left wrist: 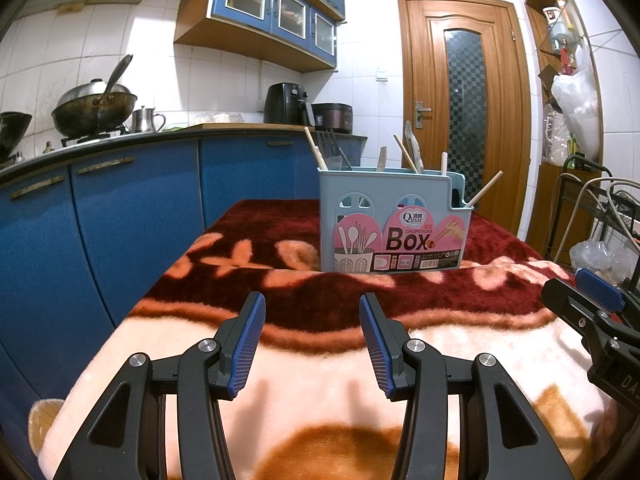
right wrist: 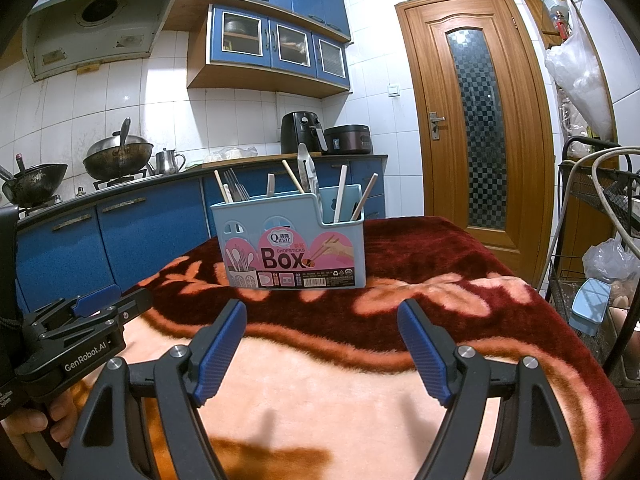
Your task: Organize utensils
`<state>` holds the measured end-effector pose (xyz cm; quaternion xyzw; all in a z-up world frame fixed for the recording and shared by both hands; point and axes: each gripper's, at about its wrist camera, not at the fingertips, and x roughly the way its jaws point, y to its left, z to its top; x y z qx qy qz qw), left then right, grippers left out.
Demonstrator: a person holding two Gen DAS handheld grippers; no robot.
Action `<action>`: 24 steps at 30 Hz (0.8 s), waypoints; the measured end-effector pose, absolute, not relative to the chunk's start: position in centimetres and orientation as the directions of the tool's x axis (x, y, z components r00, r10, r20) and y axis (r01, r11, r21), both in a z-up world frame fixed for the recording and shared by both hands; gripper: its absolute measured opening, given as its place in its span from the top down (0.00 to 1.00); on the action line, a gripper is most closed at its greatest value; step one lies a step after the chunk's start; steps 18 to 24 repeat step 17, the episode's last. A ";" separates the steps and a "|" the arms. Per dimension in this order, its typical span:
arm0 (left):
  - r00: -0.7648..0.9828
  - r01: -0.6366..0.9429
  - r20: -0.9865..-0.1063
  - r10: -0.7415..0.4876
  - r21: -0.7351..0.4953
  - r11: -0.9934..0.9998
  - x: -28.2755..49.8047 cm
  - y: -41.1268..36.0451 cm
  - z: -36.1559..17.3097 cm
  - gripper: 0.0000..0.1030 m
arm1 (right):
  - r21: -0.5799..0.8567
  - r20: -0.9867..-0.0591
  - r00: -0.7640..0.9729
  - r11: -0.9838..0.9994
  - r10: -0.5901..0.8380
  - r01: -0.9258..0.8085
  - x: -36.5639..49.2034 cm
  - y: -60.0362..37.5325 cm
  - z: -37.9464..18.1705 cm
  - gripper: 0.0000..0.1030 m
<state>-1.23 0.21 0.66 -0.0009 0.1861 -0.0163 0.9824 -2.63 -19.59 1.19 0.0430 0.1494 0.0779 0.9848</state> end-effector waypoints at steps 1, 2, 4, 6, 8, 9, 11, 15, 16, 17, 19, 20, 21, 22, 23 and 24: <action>0.930 0.032 -0.366 -0.032 -0.008 0.999 -1.2 0.3 0.7 0.51 | 0.108 -0.287 0.943 0.984 0.166 -0.141 -2.7 -19.6 1.2 0.22; 0.930 0.032 -0.366 -0.032 -0.008 0.999 -1.2 0.2 0.7 0.51 | 0.108 -0.288 0.943 0.984 0.166 -0.140 -2.6 -19.6 1.2 0.22; 0.930 0.032 -0.366 -0.033 -0.009 0.999 -1.2 0.3 0.7 0.51 | 0.108 -0.288 0.943 0.984 0.166 -0.140 -2.6 -19.6 1.2 0.22; 0.930 0.032 -0.366 -0.033 -0.009 0.999 -1.2 0.3 0.7 0.51 | 0.108 -0.288 0.943 0.984 0.166 -0.140 -2.6 -19.6 1.2 0.22; 0.930 0.032 -0.366 -0.033 -0.009 0.999 -1.2 0.2 0.6 0.51 | 0.108 -0.288 0.943 0.984 0.166 -0.140 -2.6 -19.6 1.2 0.22; 0.930 0.033 -0.366 -0.033 -0.009 0.999 -1.2 0.2 0.6 0.51 | 0.108 -0.288 0.943 0.984 0.166 -0.140 -2.6 -19.6 1.2 0.22; 0.930 0.033 -0.366 -0.034 -0.008 0.999 -1.2 0.2 0.6 0.51 | 0.108 -0.288 0.943 0.984 0.166 -0.140 -2.6 -19.6 1.2 0.22; 0.930 0.033 -0.367 -0.033 -0.007 0.999 -1.3 0.1 0.7 0.51 | 0.108 -0.288 0.943 0.984 0.166 -0.141 -2.6 -19.6 1.2 0.22; 0.930 0.031 -0.367 -0.032 -0.008 0.999 -1.4 0.2 0.8 0.51 | 0.108 -0.288 0.943 0.984 0.166 -0.140 -2.6 -19.6 1.2 0.22; 0.930 0.031 -0.367 -0.032 -0.008 0.999 -1.4 0.1 0.8 0.51 | 0.108 -0.288 0.943 0.984 0.166 -0.140 -2.6 -19.6 1.2 0.22; 0.930 0.031 -0.367 -0.032 -0.008 0.999 -1.4 0.1 0.8 0.51 | 0.108 -0.288 0.943 0.984 0.166 -0.140 -2.6 -19.6 1.2 0.22; 0.930 0.031 -0.367 -0.032 -0.008 0.999 -1.4 0.1 0.8 0.51 | 0.108 -0.288 0.943 0.984 0.166 -0.140 -2.6 -19.6 1.2 0.22; 0.930 0.031 -0.367 -0.032 -0.008 0.999 -1.4 0.1 0.8 0.51 | 0.108 -0.288 0.943 0.984 0.166 -0.140 -2.6 -19.6 1.2 0.22; 0.930 0.031 -0.367 -0.032 -0.008 0.999 -1.4 0.1 0.8 0.51 | 0.108 -0.288 0.943 0.984 0.166 -0.140 -2.6 -19.6 1.2 0.22; 0.930 0.031 -0.367 -0.032 -0.008 0.999 -1.4 0.1 0.8 0.51 | 0.108 -0.288 0.943 0.984 0.166 -0.140 -2.6 -19.6 1.2 0.22; 0.930 0.031 -0.367 -0.032 -0.008 0.999 -1.4 0.1 0.8 0.51 | 0.108 -0.288 0.943 0.984 0.166 -0.140 -2.6 -19.6 1.2 0.22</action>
